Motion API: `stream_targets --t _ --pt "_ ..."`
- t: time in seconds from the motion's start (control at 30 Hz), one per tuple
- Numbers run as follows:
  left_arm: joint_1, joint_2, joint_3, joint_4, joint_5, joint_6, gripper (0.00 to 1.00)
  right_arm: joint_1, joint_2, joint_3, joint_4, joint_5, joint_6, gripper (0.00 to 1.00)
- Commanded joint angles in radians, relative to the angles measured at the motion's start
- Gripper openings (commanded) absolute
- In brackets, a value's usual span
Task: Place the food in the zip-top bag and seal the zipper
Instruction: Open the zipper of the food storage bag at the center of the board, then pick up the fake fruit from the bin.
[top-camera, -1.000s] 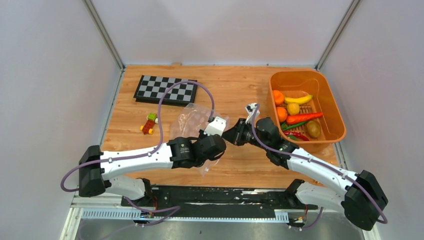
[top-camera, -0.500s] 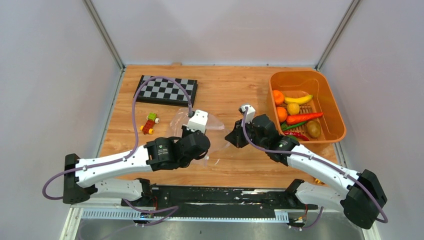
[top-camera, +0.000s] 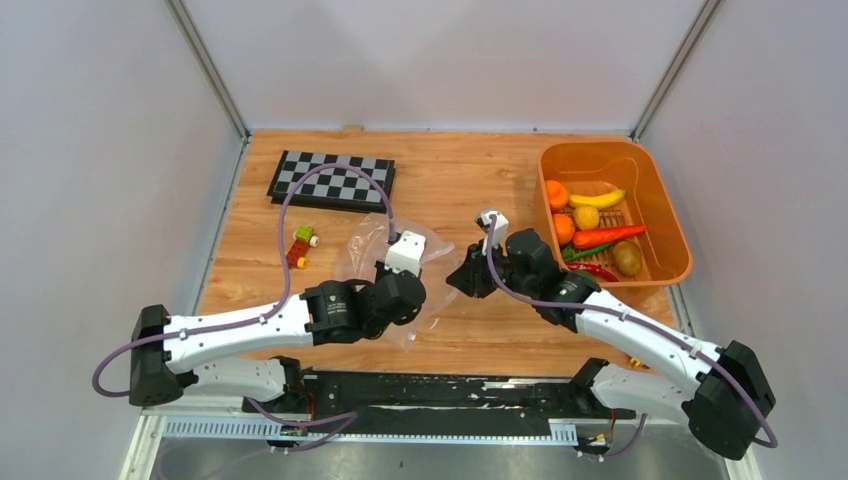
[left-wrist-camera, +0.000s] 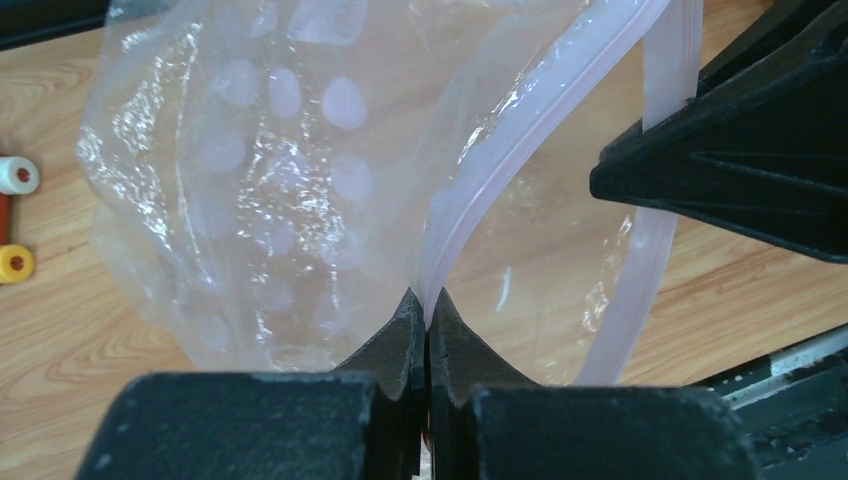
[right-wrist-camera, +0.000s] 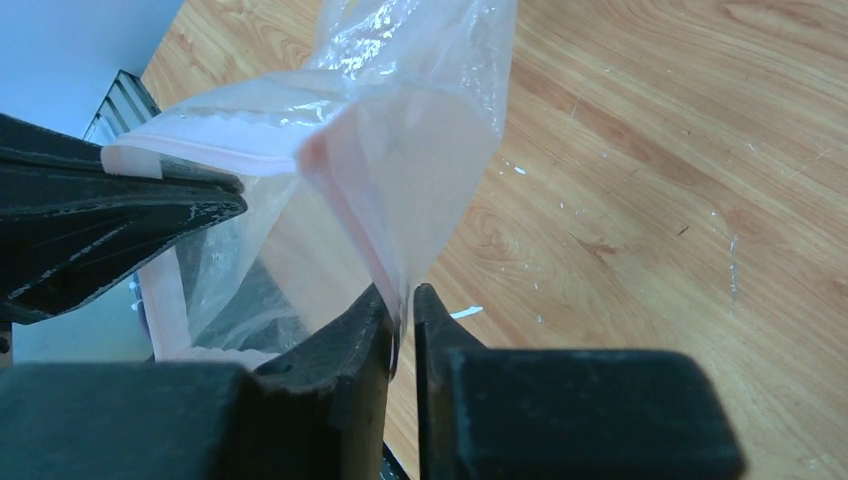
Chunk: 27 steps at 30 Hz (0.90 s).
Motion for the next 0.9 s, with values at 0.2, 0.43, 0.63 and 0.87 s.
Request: stream_targets --t 0.2,0.43,0.63,0.87 --pt "0.102 -0.054 -0.062 0.128 0.127 -0.017 0.0 0.003 -0.171 0.07 -0.09 -0.018 -0.014 0.58" --pt "0.138 -0.06 -0.079 0.168 0.184 -0.005 0.0 0.003 -0.297 0.059 -0.068 -0.076 -0.009 0.7" --pt "0.143 -0.037 -0.092 0.215 0.231 0.005 0.0 0.003 -0.364 0.099 -0.17 0.032 -0.006 0.7" --pt "0.15 -0.023 -0.089 0.237 0.264 0.03 0.0 0.003 -0.408 0.175 -0.373 0.517 -0.014 0.75"
